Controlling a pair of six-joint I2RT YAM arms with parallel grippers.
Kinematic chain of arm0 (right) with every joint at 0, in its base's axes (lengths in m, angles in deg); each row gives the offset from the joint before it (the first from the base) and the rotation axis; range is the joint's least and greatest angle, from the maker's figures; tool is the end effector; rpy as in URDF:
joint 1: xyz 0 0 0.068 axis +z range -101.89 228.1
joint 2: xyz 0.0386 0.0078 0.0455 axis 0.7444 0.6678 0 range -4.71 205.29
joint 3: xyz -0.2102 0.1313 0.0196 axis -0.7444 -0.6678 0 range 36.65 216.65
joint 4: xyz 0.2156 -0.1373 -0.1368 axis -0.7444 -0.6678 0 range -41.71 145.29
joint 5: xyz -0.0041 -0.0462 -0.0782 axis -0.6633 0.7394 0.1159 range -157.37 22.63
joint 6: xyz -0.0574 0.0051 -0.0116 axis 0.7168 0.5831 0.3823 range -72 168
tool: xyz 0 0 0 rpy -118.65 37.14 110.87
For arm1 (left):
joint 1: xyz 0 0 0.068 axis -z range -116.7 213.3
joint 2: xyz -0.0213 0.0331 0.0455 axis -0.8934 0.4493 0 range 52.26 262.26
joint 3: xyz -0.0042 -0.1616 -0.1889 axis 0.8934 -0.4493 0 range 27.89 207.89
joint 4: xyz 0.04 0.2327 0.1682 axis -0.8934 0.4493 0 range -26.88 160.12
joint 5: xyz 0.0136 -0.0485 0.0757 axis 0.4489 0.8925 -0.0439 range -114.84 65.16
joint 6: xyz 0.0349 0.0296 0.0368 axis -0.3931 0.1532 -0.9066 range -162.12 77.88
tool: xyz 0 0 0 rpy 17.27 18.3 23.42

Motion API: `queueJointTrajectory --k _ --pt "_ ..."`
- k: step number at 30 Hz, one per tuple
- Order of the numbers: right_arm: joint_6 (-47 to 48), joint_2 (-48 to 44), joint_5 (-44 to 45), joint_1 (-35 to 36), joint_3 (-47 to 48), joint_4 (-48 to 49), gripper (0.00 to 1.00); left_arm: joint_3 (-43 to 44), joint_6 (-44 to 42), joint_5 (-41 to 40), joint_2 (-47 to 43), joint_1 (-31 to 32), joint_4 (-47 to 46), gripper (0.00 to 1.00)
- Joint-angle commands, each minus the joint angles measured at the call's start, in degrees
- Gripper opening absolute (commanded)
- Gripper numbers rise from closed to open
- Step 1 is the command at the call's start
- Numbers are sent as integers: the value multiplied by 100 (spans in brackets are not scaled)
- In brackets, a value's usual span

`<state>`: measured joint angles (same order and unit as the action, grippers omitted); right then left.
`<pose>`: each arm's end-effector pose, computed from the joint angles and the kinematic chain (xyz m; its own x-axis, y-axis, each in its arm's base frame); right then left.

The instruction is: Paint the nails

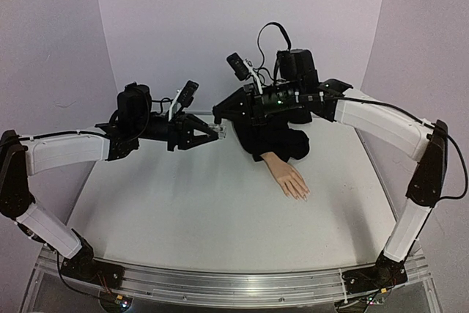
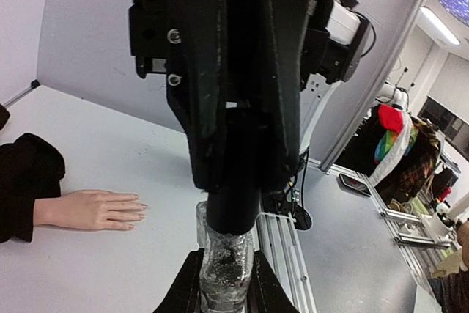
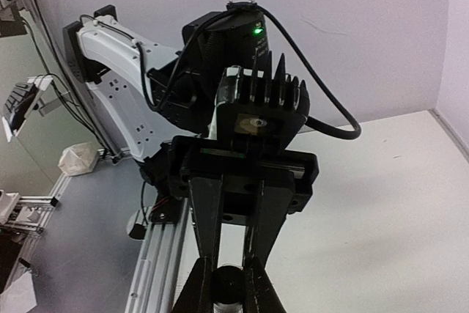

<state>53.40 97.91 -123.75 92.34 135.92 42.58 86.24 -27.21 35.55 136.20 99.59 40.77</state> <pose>0.2934 0.3353 0.3634 -0.1071 -0.1769 -0.9784 -0.9740 -0.1790 0.1390 0.2713 -0.2452 0.2810 -0.2995 0.0620 -0.9521 0.9469 -0.1030 -0.3046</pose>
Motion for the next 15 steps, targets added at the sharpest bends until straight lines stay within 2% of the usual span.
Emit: queueJointTrajectory --k 1,4,7,12,15 --pt "15 6 588 228 -421 -244 0 368 366 -1352 -243 -273 -764 0" --pt "-393 216 1025 290 -454 -87 0 463 -48 -2005 -223 -269 -492 0" --pt "-966 486 1921 469 -367 -89 0 652 -525 -2934 -68 -272 -90 0" --pt "-2362 745 4957 1162 -315 -83 0 642 -915 -4242 313 -272 -484 0" --pt "-2916 1090 6237 1594 271 -439 0 784 -1096 -4499 605 -272 -639 0"
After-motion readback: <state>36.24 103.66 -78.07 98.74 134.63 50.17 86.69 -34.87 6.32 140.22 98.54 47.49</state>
